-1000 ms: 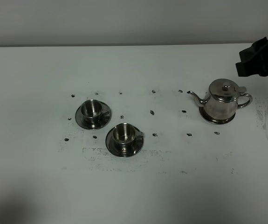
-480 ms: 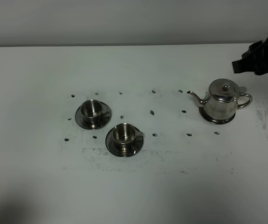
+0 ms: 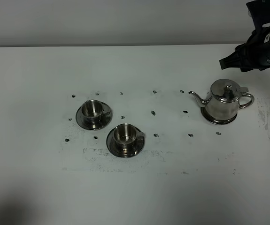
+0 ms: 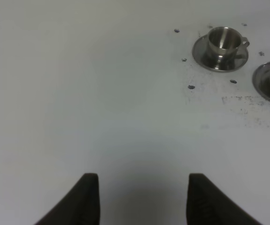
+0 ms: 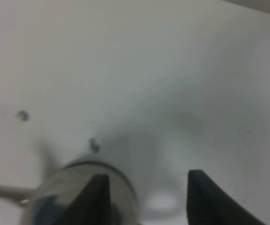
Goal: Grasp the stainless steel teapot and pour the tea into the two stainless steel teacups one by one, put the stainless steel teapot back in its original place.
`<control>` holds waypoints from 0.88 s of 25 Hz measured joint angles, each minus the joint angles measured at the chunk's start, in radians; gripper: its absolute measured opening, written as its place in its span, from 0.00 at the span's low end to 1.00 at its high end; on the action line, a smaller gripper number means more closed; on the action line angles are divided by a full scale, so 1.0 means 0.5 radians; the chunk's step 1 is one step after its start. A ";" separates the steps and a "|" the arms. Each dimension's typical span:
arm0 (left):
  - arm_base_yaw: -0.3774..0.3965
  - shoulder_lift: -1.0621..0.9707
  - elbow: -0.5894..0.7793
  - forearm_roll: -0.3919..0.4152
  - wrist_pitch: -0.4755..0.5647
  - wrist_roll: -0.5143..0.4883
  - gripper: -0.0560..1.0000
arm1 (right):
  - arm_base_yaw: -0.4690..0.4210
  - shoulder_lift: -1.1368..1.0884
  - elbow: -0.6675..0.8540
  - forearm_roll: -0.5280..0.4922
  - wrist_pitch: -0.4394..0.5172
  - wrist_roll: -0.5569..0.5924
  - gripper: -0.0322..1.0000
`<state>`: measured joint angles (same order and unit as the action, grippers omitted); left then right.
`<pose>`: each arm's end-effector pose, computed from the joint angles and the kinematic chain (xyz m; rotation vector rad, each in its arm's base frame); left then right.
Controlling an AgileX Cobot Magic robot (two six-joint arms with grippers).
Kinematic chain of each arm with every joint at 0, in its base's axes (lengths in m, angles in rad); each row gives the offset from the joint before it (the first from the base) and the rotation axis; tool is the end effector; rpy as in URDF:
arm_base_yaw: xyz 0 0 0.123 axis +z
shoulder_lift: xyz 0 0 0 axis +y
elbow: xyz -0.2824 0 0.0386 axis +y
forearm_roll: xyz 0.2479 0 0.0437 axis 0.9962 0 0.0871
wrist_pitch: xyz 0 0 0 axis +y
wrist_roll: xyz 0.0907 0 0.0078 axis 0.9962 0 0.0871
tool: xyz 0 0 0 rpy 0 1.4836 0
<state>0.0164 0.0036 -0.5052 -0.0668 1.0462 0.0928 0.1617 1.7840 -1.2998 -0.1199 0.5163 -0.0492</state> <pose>-0.0043 -0.0053 0.2800 0.0799 2.0249 -0.0108 0.3886 0.0579 0.2423 -0.3645 2.4532 -0.0698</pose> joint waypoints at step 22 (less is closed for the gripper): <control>0.000 0.000 0.000 0.000 0.000 0.000 0.45 | -0.105 0.279 -0.005 0.031 -0.076 0.011 0.41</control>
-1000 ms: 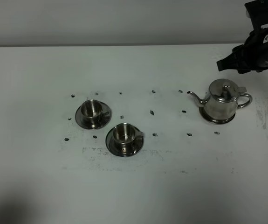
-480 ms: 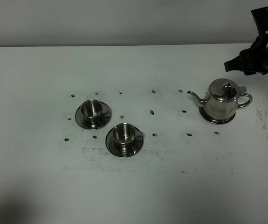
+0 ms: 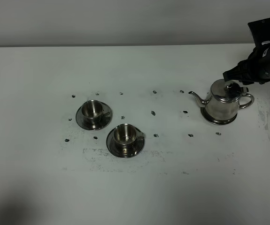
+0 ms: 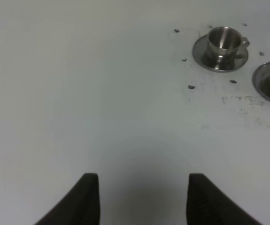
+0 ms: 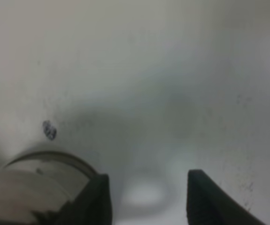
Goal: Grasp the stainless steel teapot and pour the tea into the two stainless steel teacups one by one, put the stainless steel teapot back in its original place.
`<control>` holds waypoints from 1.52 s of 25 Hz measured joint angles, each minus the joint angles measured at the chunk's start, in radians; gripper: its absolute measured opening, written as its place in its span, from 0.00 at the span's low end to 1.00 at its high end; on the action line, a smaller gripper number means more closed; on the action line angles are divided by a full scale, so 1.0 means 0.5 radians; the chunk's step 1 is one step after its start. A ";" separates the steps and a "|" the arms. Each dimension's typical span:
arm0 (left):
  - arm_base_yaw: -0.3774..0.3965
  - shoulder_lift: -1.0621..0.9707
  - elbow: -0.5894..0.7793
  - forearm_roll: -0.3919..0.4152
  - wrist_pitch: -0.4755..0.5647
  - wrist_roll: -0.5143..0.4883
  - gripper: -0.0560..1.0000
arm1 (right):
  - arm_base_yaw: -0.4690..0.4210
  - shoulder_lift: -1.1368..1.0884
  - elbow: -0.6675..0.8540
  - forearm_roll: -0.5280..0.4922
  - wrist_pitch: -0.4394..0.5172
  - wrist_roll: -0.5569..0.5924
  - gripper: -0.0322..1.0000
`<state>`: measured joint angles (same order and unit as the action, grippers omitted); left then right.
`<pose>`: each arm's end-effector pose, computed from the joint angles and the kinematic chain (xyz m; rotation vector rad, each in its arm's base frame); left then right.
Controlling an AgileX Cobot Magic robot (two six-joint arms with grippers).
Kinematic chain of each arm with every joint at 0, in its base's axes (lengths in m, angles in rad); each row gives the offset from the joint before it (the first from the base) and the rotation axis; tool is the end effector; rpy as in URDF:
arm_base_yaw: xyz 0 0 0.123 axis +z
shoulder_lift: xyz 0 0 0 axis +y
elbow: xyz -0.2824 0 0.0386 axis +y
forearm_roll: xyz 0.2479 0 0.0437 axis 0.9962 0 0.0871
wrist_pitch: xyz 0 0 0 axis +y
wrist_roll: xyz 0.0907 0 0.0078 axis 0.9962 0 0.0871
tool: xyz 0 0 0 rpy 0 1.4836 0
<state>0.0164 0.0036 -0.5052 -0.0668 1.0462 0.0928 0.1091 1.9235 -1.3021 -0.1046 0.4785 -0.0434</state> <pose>-0.0043 -0.0053 0.2800 0.0799 2.0249 -0.0108 0.4070 0.0402 0.1888 -0.2982 2.5638 -0.0722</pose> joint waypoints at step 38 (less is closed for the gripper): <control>0.000 0.000 0.000 0.000 0.000 -0.002 0.45 | -0.013 -0.013 0.000 0.317 0.739 -0.376 0.40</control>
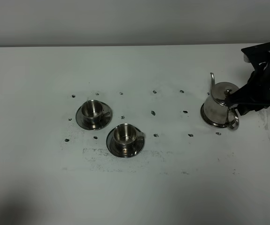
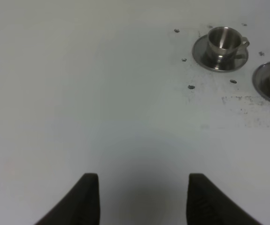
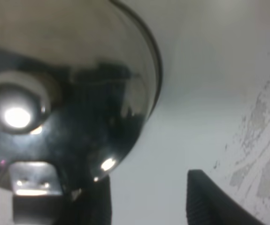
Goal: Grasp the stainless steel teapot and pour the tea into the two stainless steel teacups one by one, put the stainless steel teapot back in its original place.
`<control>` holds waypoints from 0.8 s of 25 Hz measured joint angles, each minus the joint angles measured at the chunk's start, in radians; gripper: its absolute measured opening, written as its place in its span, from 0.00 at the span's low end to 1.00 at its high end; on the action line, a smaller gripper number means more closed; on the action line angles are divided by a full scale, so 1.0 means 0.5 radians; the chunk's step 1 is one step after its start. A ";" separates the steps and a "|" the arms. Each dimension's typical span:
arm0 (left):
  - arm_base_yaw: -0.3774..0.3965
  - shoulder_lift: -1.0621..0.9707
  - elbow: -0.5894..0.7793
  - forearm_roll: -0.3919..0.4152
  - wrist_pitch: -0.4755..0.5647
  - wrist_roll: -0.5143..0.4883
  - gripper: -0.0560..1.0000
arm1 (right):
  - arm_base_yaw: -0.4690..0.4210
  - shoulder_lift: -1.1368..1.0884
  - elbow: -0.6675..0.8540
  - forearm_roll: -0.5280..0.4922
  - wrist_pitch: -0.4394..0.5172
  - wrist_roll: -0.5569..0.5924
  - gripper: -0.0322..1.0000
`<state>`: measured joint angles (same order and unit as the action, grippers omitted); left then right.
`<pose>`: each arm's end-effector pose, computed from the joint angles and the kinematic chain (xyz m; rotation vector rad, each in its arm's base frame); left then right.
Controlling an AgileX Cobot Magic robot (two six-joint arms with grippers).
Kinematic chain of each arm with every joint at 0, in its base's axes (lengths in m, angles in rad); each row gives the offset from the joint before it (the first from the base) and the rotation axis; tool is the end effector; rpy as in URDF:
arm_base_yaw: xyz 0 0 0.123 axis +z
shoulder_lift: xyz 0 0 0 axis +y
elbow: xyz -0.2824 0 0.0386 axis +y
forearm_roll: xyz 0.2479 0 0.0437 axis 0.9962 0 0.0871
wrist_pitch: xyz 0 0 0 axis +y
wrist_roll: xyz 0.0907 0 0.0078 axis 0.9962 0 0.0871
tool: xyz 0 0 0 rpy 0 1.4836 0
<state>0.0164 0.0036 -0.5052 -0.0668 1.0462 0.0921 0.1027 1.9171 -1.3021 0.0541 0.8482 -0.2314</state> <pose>-0.0043 -0.0053 0.2800 0.0792 2.0249 -0.0112 0.3750 0.0424 0.1789 -0.4433 2.9105 0.0463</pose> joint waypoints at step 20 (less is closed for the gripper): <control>0.000 0.000 0.000 0.000 0.000 0.000 0.45 | 0.227 -0.352 -0.007 -0.054 0.152 0.370 0.49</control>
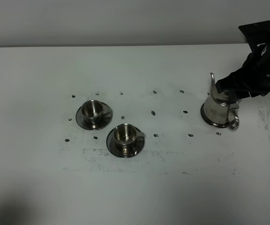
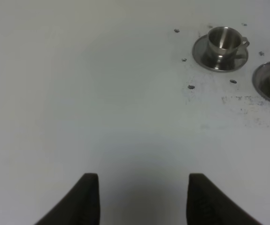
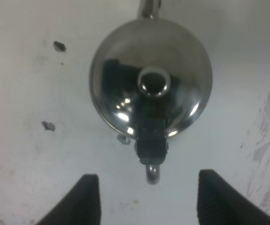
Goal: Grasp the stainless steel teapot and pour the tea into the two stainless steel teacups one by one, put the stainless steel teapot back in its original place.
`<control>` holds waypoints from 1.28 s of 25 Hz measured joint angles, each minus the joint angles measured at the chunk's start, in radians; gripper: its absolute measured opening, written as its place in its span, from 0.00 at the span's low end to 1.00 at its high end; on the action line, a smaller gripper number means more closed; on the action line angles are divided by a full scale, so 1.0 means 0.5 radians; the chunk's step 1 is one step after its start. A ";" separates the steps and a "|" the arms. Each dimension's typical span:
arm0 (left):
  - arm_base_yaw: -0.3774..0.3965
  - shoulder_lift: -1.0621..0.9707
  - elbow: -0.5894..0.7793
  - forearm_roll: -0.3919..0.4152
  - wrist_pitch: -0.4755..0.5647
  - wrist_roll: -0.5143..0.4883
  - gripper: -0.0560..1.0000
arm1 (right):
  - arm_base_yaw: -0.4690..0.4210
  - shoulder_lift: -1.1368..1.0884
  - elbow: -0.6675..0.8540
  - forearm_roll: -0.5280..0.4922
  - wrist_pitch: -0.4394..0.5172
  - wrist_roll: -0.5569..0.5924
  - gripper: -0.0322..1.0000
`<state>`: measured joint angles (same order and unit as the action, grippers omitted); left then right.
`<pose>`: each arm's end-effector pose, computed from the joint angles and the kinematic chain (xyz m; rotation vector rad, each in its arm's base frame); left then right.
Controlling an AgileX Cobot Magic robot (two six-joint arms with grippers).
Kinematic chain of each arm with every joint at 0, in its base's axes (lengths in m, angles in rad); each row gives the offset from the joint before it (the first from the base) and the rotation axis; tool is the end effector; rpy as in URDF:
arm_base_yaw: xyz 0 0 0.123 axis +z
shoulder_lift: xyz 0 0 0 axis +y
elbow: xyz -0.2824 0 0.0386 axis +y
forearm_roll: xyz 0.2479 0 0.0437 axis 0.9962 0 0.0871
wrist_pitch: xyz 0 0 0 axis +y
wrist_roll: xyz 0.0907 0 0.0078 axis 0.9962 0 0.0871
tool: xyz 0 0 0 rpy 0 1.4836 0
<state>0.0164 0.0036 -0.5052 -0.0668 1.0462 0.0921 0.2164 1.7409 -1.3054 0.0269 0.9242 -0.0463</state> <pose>-0.0043 -0.0053 0.2800 0.0792 2.0249 -0.0112 0.3470 0.0783 0.2428 -0.3544 2.8234 0.0702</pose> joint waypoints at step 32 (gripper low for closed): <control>0.000 0.000 0.000 0.000 0.000 0.000 0.45 | 0.041 0.271 0.000 -0.080 -0.087 0.093 0.49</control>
<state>0.0164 0.0036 -0.5052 -0.0668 1.0462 0.0921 0.2367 1.8763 -1.3054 -0.0133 0.8805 0.0000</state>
